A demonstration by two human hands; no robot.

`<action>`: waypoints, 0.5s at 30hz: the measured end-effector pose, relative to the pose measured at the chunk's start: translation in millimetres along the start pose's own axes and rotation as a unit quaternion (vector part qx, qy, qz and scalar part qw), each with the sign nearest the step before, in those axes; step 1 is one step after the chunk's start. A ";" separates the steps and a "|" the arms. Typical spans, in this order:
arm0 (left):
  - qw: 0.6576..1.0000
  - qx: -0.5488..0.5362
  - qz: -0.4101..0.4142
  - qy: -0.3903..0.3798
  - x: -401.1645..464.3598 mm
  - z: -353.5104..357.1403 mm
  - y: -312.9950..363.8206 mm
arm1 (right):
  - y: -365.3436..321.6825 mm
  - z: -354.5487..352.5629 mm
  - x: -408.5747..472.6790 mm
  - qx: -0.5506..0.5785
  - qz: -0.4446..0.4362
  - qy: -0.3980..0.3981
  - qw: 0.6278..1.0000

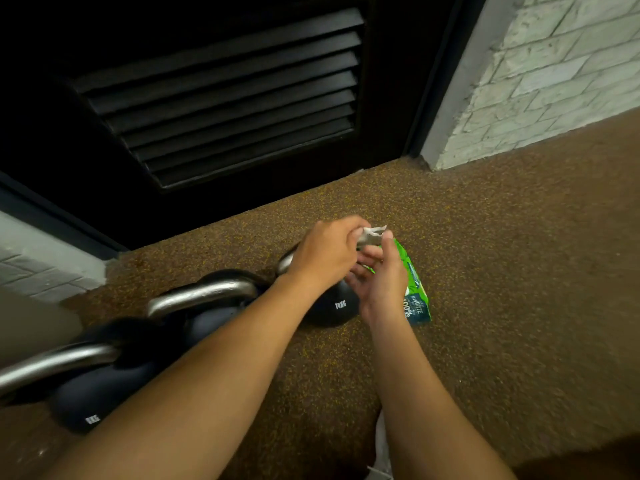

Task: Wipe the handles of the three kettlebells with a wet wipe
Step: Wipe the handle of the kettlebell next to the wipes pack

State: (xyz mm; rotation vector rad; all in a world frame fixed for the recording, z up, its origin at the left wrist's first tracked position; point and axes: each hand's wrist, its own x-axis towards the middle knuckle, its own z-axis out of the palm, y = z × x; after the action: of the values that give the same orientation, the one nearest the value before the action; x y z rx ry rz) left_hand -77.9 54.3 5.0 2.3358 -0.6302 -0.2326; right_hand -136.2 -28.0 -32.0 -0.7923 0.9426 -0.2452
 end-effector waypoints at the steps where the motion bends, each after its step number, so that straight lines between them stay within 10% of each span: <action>1: 1.000 -0.027 0.005 -0.013 -0.6 0.5 3.2 | -4.8 1.5 -4.4 0.016 0.000 -0.030 0.999; 9: 0.979 -0.197 -0.022 -0.042 -8.8 3.0 4.4 | -10.2 -15.0 -13.2 0.052 -0.047 0.085 0.994; 15: 0.987 -0.075 -0.139 -0.026 -1.1 -33.3 -44.8 | 5.0 -30.2 -9.6 -0.055 0.083 0.117 0.988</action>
State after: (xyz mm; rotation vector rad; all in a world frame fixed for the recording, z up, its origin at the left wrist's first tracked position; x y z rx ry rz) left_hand -51.1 103.0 -0.3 2.2719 -0.2975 -0.4522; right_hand -166.6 -34.7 -39.6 -0.7924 1.2470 -0.1426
